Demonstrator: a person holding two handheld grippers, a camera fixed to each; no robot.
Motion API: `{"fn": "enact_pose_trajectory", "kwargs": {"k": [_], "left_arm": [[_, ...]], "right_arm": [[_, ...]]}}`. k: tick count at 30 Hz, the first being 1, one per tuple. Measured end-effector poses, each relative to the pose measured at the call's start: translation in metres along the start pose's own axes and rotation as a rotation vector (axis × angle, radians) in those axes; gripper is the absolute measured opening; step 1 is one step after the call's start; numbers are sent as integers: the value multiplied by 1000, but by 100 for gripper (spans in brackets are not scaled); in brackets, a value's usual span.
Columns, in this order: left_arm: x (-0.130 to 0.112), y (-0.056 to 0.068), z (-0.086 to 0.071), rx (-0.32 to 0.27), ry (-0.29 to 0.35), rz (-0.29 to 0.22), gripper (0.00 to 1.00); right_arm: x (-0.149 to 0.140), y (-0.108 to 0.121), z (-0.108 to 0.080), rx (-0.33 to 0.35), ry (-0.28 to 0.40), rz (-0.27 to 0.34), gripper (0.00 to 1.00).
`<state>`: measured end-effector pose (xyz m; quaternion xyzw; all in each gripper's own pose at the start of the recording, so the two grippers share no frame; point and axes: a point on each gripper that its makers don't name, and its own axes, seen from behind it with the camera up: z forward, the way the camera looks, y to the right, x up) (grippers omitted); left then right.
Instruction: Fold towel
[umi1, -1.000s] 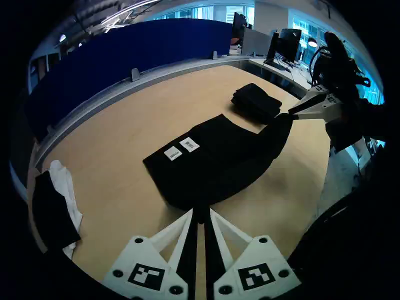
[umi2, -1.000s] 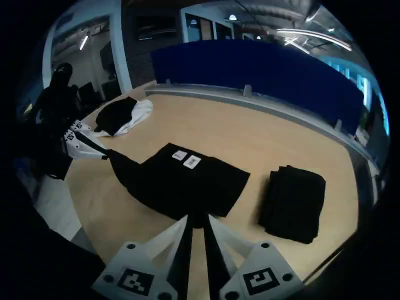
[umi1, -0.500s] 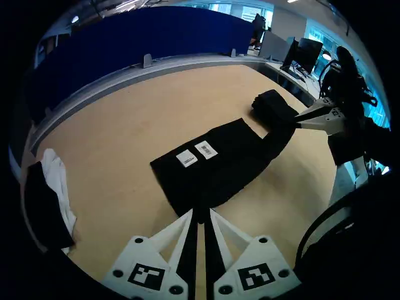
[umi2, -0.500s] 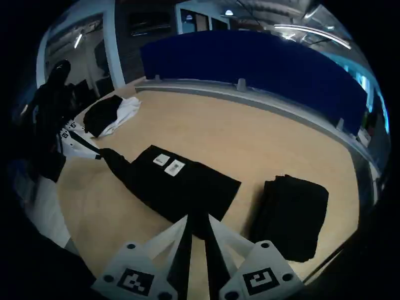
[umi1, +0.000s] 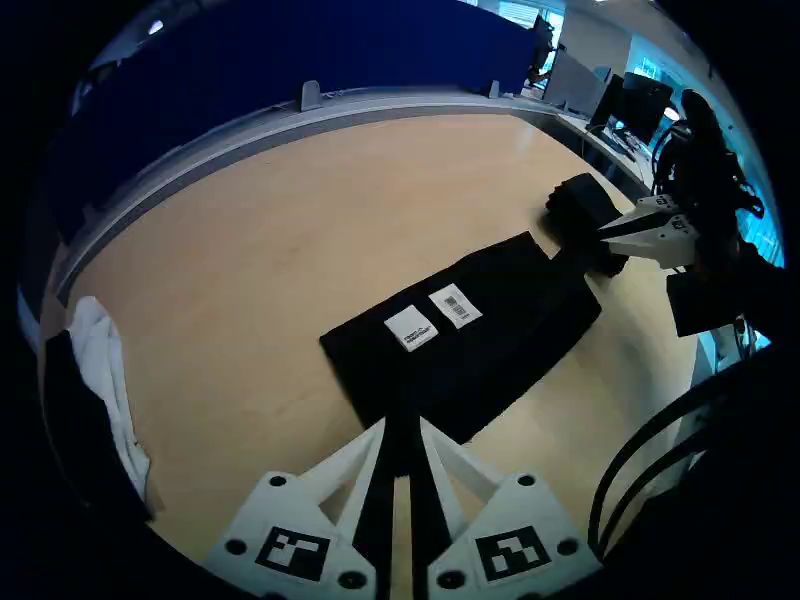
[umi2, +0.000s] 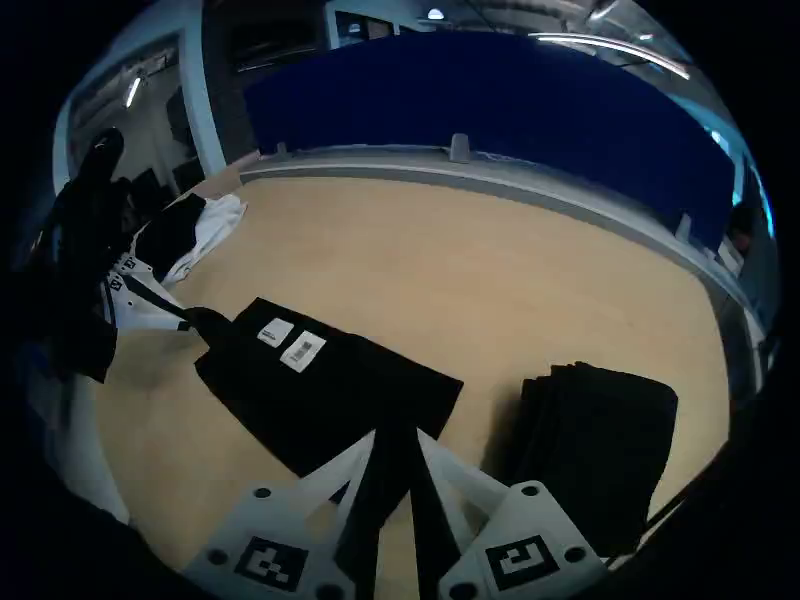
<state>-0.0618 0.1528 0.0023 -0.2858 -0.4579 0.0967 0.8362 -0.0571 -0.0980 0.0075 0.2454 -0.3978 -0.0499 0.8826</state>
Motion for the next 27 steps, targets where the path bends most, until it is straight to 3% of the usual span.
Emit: {"fn": "enact_pose_trajectory", "kwargs": {"k": [12, 19, 21, 27], "left_arm": [[0, -12, 19, 4, -13, -3, 9], [-2, -18, 31, 24, -28, 34, 13], [-2, -19, 34, 31, -29, 40, 24], [0, -30, 36, 62, -11, 30, 40]], "right_arm": [[0, 6, 14, -17, -13, 12, 15], [-1, 8, 22, -27, -18, 15, 15], [-2, 9, 24, -36, -20, 16, 15], [-4, 16, 27, -75, -14, 5, 25]]}}
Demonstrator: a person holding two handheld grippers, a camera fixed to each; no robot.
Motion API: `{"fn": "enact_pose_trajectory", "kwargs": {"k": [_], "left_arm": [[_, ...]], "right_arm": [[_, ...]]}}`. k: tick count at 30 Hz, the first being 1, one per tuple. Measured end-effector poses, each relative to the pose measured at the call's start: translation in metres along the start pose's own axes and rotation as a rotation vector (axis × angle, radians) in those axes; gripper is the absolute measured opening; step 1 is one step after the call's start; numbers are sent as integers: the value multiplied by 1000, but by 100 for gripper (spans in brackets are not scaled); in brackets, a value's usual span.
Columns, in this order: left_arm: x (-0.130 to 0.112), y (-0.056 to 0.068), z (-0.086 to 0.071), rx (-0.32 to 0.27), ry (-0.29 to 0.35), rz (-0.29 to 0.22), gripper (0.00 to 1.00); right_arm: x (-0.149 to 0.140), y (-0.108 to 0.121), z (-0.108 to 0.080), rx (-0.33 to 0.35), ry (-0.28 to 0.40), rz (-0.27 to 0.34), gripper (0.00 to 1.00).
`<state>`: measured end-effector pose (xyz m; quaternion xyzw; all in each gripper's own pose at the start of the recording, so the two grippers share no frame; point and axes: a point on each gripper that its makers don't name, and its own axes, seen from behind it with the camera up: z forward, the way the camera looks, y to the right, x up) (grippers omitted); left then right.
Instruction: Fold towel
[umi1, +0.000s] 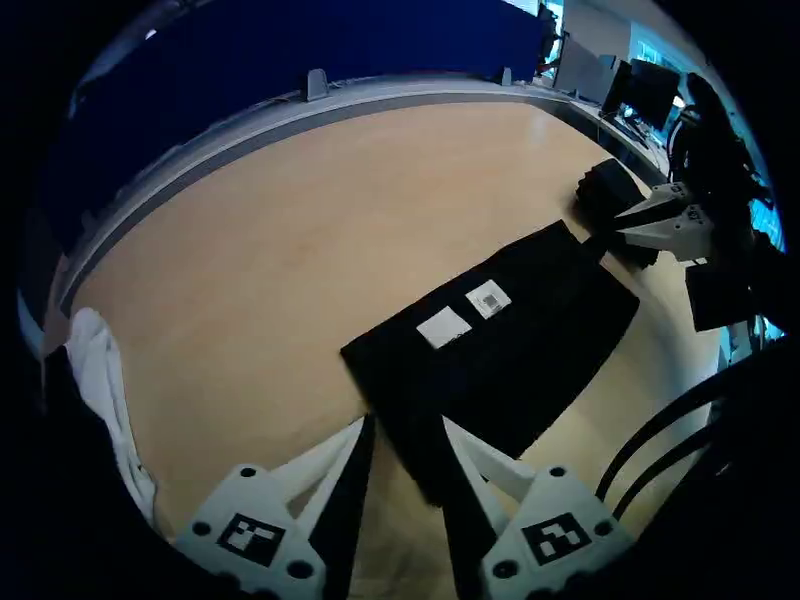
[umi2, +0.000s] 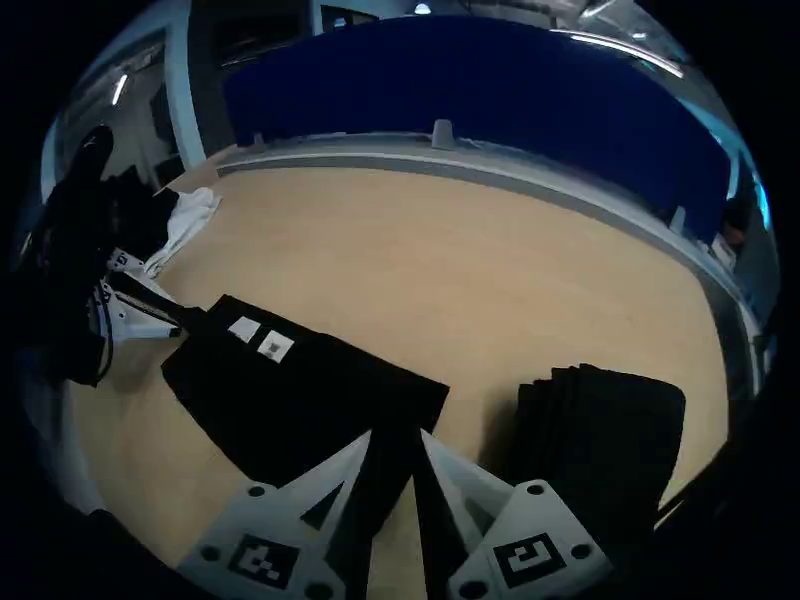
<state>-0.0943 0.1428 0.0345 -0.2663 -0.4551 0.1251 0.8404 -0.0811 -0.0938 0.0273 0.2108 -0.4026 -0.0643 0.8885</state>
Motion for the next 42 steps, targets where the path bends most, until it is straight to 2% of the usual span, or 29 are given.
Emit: {"fn": "enact_pose_trajectory", "kwargs": {"k": [3, 7, 10, 14, 17, 18, 25, 33, 39, 42], "left_arm": [[-1, -9, 2, 27, -4, -7, 42], [-1, -18, 4, 57, -3, -17, 43], [2, -23, 5, 75, 0, -27, 48], [7, -27, 5, 90, 8, -39, 61], [9, -29, 4, 96, 11, -44, 81], [9, -30, 3, 98, 11, -45, 90], [8, -32, -2, 117, 20, -48, 90], [-3, -30, -22, 132, 30, -55, 90], [-19, -33, -40, 169, 39, -87, 90], [-28, -31, -51, 177, 48, -105, 90]], "right_arm": [[0, 3, 1, -18, 2, -7, 41], [0, 6, 2, -32, 9, -17, 53], [1, 6, 2, -33, 11, -25, 67], [3, 5, 2, -32, 16, -32, 84], [4, 5, 0, -29, 23, -33, 96], [4, 4, 0, -28, 24, -32, 97], [1, 1, -6, -18, 25, -33, 97], [-7, -1, -15, -11, 23, -35, 97], [-14, -6, -29, -6, 22, -40, 97], [-22, -11, -39, 8, 16, -53, 97]]}}
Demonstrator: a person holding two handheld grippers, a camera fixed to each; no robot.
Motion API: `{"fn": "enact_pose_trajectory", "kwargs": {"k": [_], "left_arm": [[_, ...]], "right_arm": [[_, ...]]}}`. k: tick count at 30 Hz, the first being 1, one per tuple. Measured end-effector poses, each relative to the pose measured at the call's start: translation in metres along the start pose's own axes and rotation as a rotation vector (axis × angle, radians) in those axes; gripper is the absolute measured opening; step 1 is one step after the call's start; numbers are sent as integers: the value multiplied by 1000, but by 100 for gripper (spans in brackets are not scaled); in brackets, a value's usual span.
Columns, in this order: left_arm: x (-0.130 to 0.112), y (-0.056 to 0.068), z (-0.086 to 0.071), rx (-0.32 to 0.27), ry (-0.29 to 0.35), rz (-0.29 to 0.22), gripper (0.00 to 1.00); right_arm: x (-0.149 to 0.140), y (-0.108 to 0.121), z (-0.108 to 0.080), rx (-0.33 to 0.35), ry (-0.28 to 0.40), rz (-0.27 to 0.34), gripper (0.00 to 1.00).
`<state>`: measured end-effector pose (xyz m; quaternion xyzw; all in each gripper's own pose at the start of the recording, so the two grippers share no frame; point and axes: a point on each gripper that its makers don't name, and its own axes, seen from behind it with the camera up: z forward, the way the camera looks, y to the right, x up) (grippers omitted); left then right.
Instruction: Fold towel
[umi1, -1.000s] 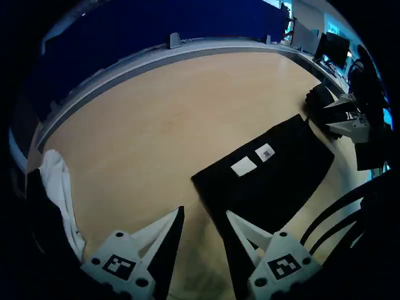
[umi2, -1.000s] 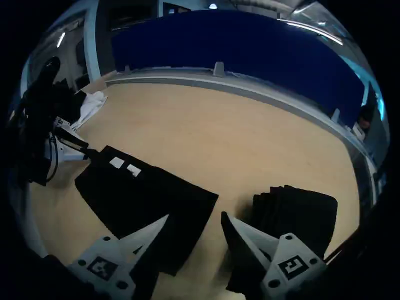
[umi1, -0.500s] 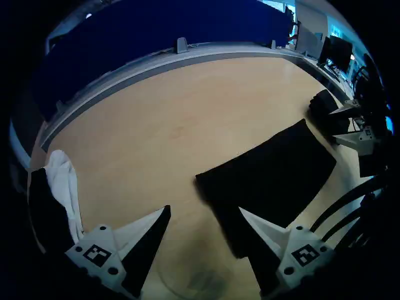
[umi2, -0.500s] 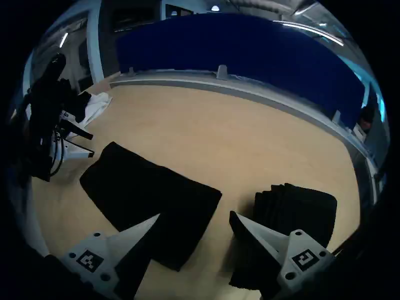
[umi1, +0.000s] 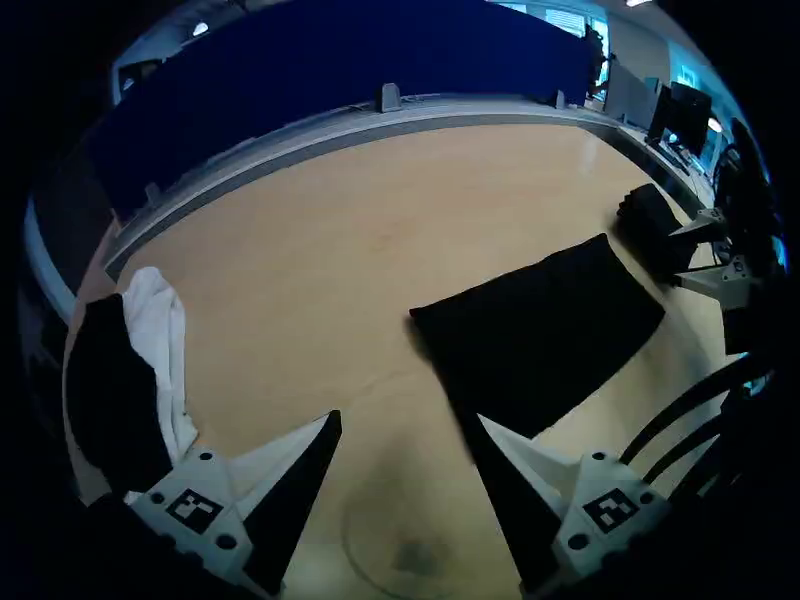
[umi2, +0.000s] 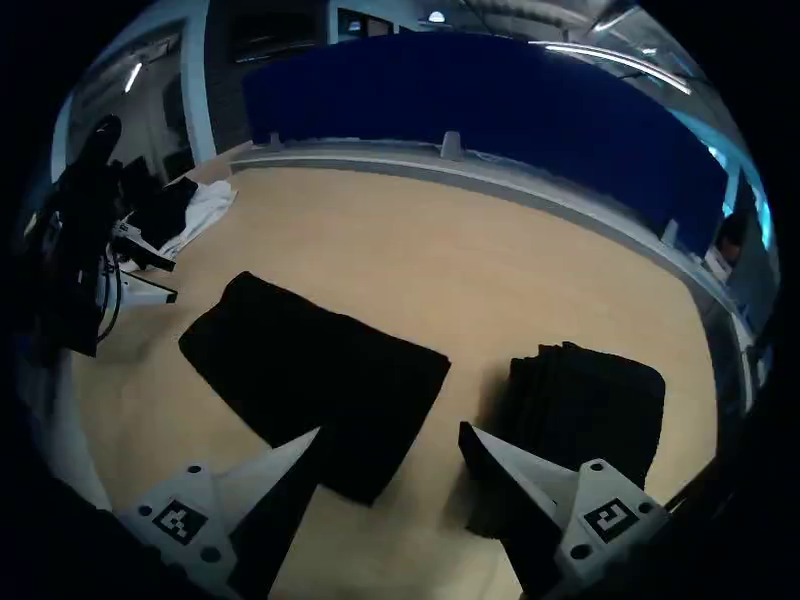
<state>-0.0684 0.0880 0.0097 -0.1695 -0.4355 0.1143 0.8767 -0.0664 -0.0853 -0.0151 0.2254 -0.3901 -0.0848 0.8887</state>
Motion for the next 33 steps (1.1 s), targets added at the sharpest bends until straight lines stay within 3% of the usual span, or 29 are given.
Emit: {"fn": "enact_pose_trajectory", "kwargs": {"k": [12, 21, 27, 33], "left_arm": [[-28, -11, -29, 57, 13, -77, 90], [-62, -17, -75, 130, 29, -194, 90], [-97, -17, -108, 183, 23, -232, 90], [-121, -18, -123, 208, 3, -266, 90]], "right_arm": [[-13, -9, -10, 23, -20, -40, 97], [-27, -19, -6, 82, -57, -101, 98], [-44, -24, -1, 121, -103, -171, 97], [-52, -24, 5, 141, -131, -205, 95]]}}
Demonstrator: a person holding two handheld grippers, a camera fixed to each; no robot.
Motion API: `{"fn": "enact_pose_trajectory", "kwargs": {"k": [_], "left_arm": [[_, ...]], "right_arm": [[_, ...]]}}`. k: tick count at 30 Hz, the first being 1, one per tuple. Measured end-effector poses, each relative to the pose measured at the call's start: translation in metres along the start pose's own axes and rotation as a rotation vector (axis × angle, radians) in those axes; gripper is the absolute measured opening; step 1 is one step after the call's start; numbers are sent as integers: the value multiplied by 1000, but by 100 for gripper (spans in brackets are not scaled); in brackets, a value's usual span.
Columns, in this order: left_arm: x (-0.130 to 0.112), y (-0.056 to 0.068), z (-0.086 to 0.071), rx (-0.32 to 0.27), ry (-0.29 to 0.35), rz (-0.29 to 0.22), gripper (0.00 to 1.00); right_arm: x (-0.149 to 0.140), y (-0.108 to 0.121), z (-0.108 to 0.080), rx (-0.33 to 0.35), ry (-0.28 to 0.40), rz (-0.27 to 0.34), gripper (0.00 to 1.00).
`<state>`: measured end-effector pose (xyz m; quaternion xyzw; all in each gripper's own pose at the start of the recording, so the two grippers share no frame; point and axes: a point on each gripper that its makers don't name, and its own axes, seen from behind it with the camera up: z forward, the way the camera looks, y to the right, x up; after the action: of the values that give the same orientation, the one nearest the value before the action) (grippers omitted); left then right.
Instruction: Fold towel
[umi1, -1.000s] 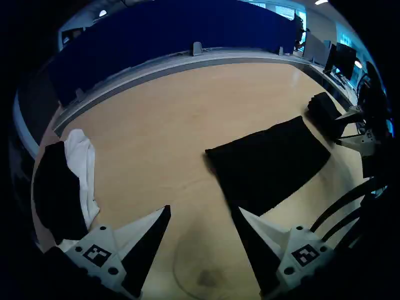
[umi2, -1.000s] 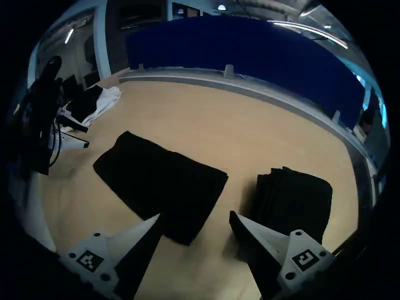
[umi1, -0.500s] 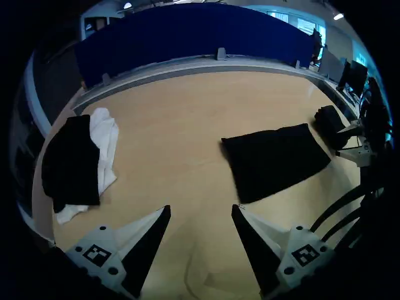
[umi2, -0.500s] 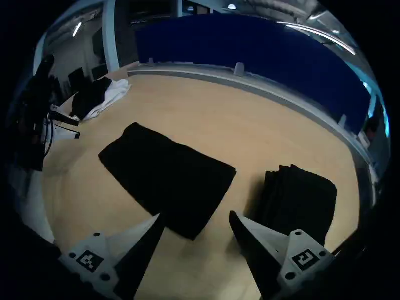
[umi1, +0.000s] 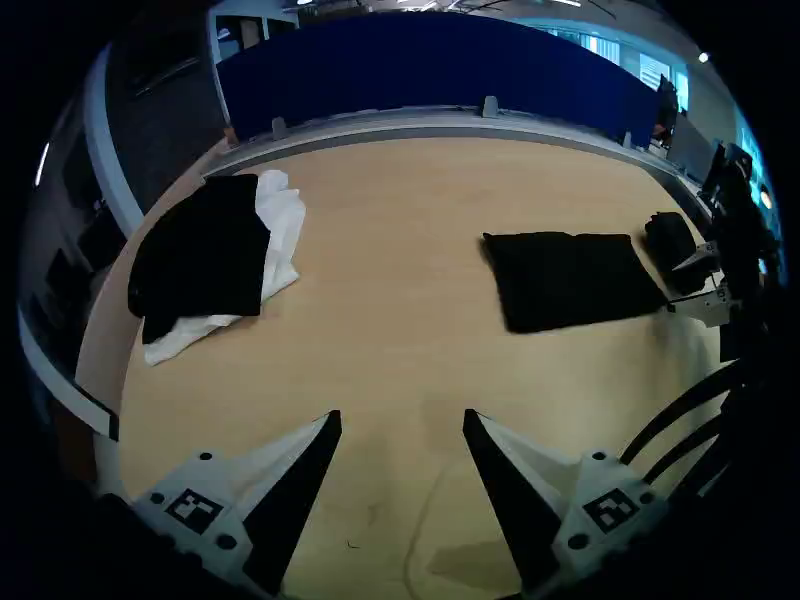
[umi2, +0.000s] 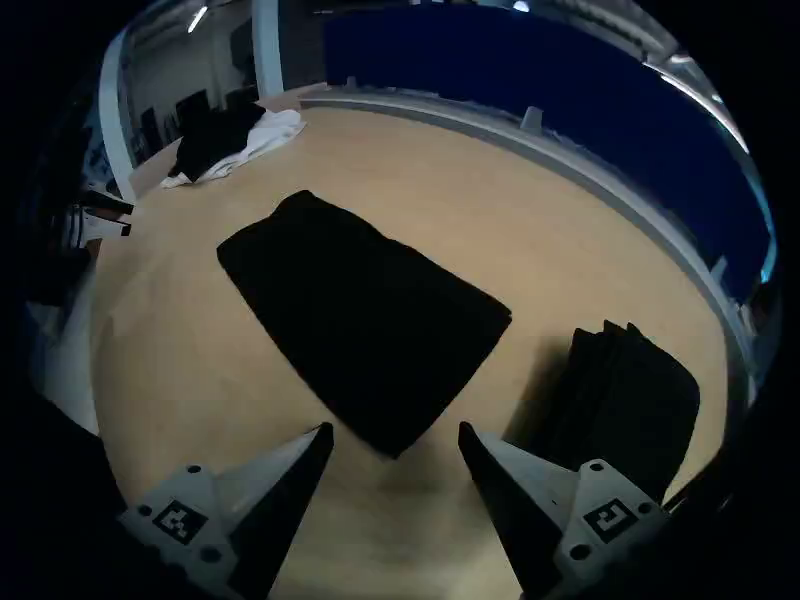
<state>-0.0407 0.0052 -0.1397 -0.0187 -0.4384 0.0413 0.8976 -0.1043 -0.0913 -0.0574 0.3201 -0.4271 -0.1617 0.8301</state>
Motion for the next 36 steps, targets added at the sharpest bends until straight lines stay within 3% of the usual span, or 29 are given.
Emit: {"fn": "enact_pose_trajectory", "kwargs": {"k": [5, 14, 19, 24, 27, 36], "left_arm": [[-7, -3, -7, 4, -1, -18, 90], [-16, -3, -12, 8, -3, -12, 90], [-19, -3, -14, 8, -8, -8, 90], [-21, -3, -15, 9, -11, -6, 90], [-22, -3, -14, 10, -13, -4, 90], [-24, 0, -13, 8, -16, -4, 90]], "right_arm": [[-7, 0, 8, 19, -19, 4, 71], [-18, -3, 18, 35, -50, -3, 49], [-17, 0, 19, 32, -47, 0, 29], [-17, 1, 19, 28, -42, 0, 24], [-14, 4, 17, 14, -32, -10, 11], [-9, 5, 14, 11, -24, -16, 6]]}}
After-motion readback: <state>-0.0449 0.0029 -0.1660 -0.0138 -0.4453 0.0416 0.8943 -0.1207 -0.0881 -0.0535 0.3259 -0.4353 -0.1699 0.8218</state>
